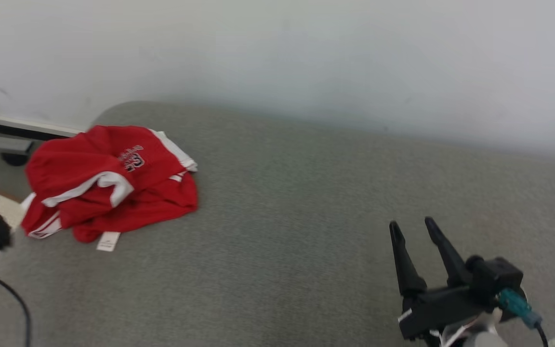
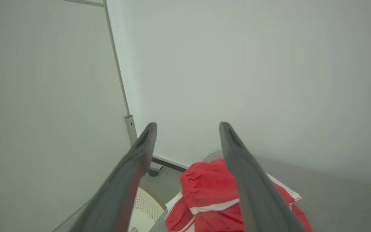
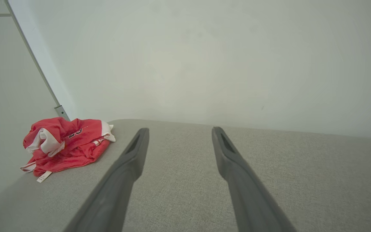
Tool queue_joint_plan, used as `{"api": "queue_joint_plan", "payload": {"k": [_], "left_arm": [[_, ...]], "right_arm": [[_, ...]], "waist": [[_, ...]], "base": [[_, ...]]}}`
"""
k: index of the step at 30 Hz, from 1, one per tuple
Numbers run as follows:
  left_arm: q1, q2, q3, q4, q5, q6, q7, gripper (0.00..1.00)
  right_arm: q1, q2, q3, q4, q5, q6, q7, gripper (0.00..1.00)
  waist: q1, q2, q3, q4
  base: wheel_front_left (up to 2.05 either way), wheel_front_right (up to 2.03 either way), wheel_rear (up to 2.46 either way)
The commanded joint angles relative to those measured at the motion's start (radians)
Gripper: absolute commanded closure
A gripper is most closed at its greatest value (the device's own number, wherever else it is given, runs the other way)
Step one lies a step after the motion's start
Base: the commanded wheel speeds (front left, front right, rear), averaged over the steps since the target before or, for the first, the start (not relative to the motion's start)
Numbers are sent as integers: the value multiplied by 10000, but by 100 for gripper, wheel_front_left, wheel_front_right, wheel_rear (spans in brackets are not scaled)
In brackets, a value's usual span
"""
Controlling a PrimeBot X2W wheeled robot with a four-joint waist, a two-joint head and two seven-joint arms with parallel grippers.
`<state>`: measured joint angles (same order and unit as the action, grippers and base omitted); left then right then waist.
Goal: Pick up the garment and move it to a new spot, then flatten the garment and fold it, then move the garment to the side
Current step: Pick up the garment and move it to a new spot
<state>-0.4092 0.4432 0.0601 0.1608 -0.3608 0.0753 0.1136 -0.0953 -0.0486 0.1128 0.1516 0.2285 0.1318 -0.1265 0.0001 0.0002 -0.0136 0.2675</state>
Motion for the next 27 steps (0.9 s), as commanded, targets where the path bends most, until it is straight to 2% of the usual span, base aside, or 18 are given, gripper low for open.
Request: {"api": "queue_joint_plan", "payload": {"k": [1,6,12,20,27], "left_arm": [[-623,265,184,282,-160,-84,216,0],[-1951,1121,243,1370,-351,-544,1078,0],[-3306,1496,-101,2775,-426,-908,1911,0],[-4145,1767,-385,4668,-298,-927,2550,0],[-4063,2187,-715,6241,-117,-978,3296,0]], "right_arm": [[-346,-28,-44,-23,-41,-21,-114,0],[-876,-21,-88,82,-18,-21,-298,0],[-1173,-22,28,266,122,-21,-524,0],[-1464,-24,139,526,231,-21,-731,0],[-1563,-21,180,709,262,-21,-857,0]], "waist": [[-1,-2,1118,-1491],[-1,-2,1648,-2412],[-1,-2,2137,-3189],[-1,-2,2475,-3816],[-1,-2,2579,-4139]], "base": [[0,0,0],[0,0,0],[0,0,0],[0,0,0],[0,0,0]]}}
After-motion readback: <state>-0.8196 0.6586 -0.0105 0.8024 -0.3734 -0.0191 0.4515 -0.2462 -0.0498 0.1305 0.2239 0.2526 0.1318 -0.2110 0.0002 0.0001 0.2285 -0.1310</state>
